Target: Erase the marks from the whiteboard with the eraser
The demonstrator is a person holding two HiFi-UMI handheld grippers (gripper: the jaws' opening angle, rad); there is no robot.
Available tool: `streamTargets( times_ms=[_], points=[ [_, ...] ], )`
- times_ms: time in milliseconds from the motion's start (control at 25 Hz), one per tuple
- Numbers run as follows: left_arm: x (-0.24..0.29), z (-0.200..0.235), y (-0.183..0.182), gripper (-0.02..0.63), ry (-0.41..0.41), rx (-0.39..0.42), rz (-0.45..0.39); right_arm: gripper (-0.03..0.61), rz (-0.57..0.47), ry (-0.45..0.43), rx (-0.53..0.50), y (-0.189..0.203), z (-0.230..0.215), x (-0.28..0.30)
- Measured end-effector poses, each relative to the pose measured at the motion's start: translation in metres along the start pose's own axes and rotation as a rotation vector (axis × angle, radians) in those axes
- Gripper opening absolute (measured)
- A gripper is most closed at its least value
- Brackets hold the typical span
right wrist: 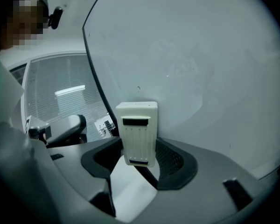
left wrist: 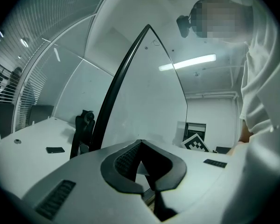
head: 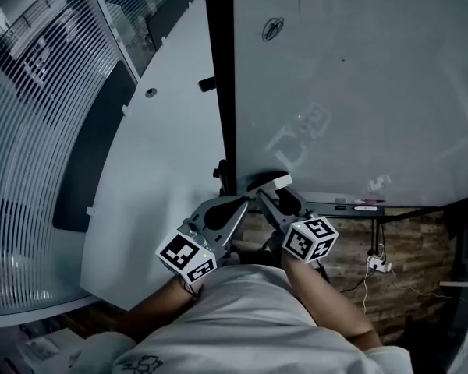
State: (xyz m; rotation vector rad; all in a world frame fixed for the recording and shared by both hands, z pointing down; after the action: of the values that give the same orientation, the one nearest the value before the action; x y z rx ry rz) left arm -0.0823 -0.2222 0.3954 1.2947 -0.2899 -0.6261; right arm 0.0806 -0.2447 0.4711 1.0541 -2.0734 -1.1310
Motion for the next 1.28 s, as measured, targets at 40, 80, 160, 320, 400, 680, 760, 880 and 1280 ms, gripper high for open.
streamTargets(
  times_ms=[40,80,160,320,400,680,760,880,1280],
  points=[
    [-0.001,0.001,0.001,0.006,-0.003,-0.002,0.003,0.242,-0.012,-0.001,0.048,0.0,0.0,0.001],
    [-0.001,0.002,0.002,0.006,-0.006,-0.004,0.005,0.242,-0.023,-0.001,0.094,0.001,0.0,0.002],
    [-0.003,0.003,0.004,0.006,-0.011,-0.008,0.008,0.242,-0.041,0.0,0.168,0.002,-0.001,0.003],
    [-0.008,0.003,0.006,0.006,-0.017,-0.01,0.012,0.242,-0.059,0.001,0.246,0.004,-0.002,0.004],
    [-0.01,0.002,0.006,0.006,-0.018,-0.009,0.013,0.242,-0.063,0.003,0.277,0.005,-0.003,0.004],
    [-0.014,0.0,0.006,0.006,-0.018,-0.001,0.025,0.242,-0.029,0.054,0.379,0.029,-0.023,-0.001],
    [-0.016,0.002,0.007,0.006,-0.02,0.007,0.031,0.242,-0.009,0.068,0.386,0.042,-0.033,-0.001],
    [-0.018,0.003,0.008,0.006,-0.03,0.017,0.042,0.242,0.025,0.085,0.389,0.066,-0.05,-0.001],
    [-0.02,0.012,0.035,0.006,-0.071,0.028,0.095,0.242,0.101,0.139,0.424,0.144,-0.114,-0.002]
  ],
)
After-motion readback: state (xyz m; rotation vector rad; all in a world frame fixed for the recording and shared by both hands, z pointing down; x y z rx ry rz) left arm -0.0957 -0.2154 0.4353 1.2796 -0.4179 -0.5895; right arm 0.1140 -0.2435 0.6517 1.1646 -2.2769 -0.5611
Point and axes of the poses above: the fingertips, and each gripper's own axes: x forward along the fingers, z to its left, y out of its underside, the point moved 7 cm from there along -x, backward along the fingers, and after that the axes turned 6 degrees about -z, right-handed, at the moved point
